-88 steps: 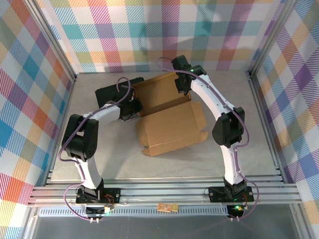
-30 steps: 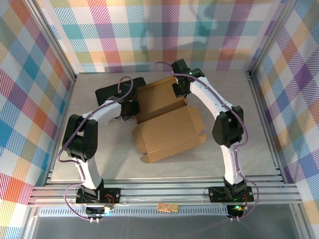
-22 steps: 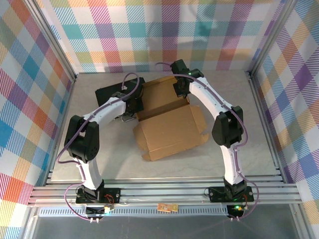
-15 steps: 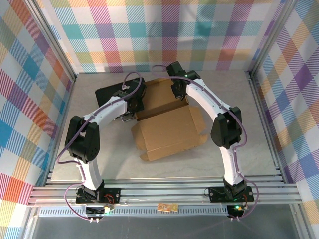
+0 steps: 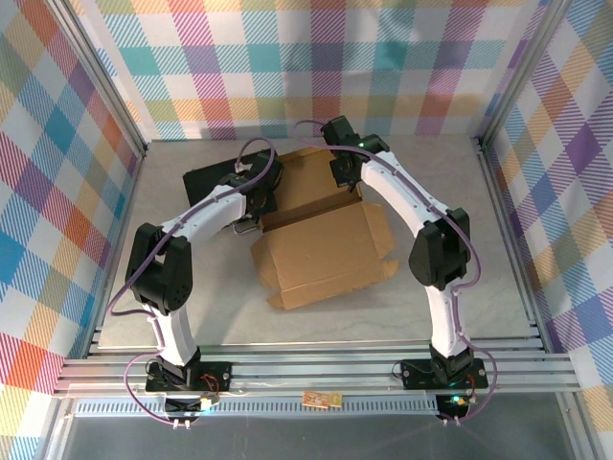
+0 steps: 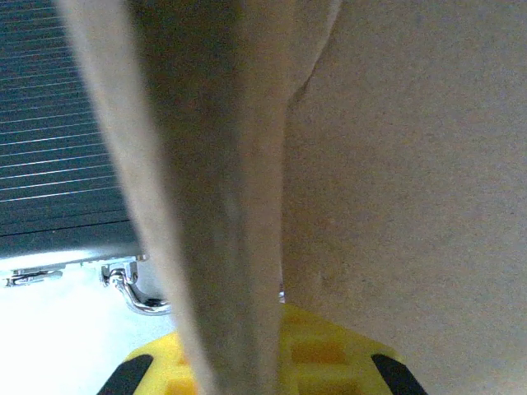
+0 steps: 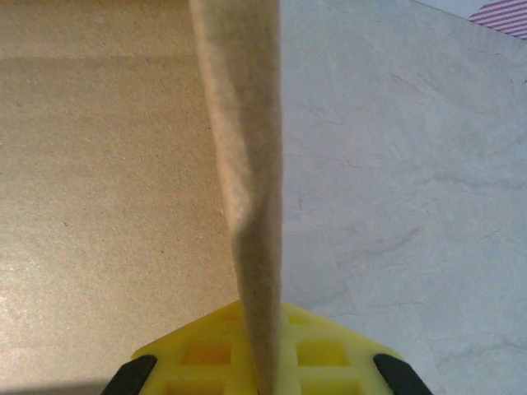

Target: Fold the paper box

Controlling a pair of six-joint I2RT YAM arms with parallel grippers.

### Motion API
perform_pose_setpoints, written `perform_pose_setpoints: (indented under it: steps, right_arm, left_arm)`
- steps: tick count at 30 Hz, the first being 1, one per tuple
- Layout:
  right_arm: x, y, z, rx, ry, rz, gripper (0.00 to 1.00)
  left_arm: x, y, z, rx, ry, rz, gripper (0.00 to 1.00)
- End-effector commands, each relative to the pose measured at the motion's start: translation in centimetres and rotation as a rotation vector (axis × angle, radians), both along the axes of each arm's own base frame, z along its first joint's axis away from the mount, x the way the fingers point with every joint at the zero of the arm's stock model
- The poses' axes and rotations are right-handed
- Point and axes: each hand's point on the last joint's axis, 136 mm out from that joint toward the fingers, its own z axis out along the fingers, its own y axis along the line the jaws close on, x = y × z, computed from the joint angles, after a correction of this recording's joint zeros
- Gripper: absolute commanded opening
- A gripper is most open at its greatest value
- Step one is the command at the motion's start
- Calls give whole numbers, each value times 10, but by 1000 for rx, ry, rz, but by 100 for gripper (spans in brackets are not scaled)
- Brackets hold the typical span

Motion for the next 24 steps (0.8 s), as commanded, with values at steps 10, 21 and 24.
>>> perform_pose_setpoints:
  steps: [10, 21, 24]
  right_arm:
    - [-11, -43, 23, 120, -123, -16, 0]
    - [-12, -34, 25, 306, -275, 150, 0]
    - [-15, -29, 24, 328, -320, 193, 0]
  left_arm:
    - [-24, -8, 105, -229, -106, 18, 61]
    - [-18, -7, 140, -648, -90, 247, 62]
    - [-6, -10, 138, -707, -115, 277, 63]
